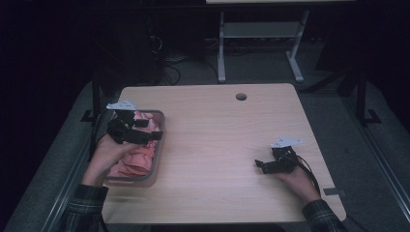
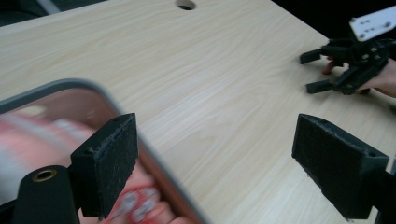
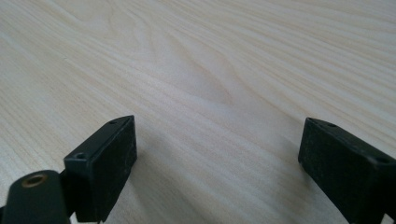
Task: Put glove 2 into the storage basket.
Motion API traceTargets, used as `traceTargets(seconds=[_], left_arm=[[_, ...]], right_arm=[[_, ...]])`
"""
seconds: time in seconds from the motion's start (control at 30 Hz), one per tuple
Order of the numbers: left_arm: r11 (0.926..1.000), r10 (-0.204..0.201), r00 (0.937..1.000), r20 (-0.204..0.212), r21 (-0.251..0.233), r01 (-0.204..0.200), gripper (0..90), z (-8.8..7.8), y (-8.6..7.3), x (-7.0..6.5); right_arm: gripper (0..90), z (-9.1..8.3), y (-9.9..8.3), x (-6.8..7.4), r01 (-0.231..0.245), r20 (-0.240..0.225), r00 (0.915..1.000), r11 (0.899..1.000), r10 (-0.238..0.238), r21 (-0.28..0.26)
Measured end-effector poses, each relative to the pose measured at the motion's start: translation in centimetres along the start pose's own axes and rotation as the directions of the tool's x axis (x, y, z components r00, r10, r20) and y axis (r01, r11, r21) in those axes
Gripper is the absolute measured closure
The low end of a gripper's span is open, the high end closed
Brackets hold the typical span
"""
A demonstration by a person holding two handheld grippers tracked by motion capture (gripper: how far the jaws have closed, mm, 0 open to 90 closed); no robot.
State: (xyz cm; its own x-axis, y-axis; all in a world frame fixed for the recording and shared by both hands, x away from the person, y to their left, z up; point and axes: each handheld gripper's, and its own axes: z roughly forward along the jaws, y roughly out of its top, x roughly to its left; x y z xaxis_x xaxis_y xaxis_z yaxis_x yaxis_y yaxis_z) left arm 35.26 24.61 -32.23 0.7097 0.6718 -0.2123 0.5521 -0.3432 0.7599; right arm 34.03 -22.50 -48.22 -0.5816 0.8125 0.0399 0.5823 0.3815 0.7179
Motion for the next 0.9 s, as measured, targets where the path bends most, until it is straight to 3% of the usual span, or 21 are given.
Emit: traceTargets(seconds=[0.33, 0.77, 0.9], left_arm=[[0.9946, 0.095, 0.9949, 0.034, 0.037, -0.097, 14.0, 3.9, -0.9, -3.6], [0.985, 0.156, 0.9837, 0.089, 0.06, -0.162, 14.0, 9.6, -3.5, -7.4], [0.9742, 0.192, 0.9774, 0.088, 0.103, -0.201, 14.0, 11.4, -4.6, -8.4]], right_arm=[[10.9, 0.0, 0.0, 0.0, 0.0, 0.0, 1.0, 1.0, 0.0, 0.001], [10.9, 0.0, 0.0, 0.0, 0.0, 0.0, 1.0, 1.0, 0.0, 0.001], [10.9, 0.0, 0.0, 0.0, 0.0, 0.0, 1.0, 1.0, 0.0, 0.001]])
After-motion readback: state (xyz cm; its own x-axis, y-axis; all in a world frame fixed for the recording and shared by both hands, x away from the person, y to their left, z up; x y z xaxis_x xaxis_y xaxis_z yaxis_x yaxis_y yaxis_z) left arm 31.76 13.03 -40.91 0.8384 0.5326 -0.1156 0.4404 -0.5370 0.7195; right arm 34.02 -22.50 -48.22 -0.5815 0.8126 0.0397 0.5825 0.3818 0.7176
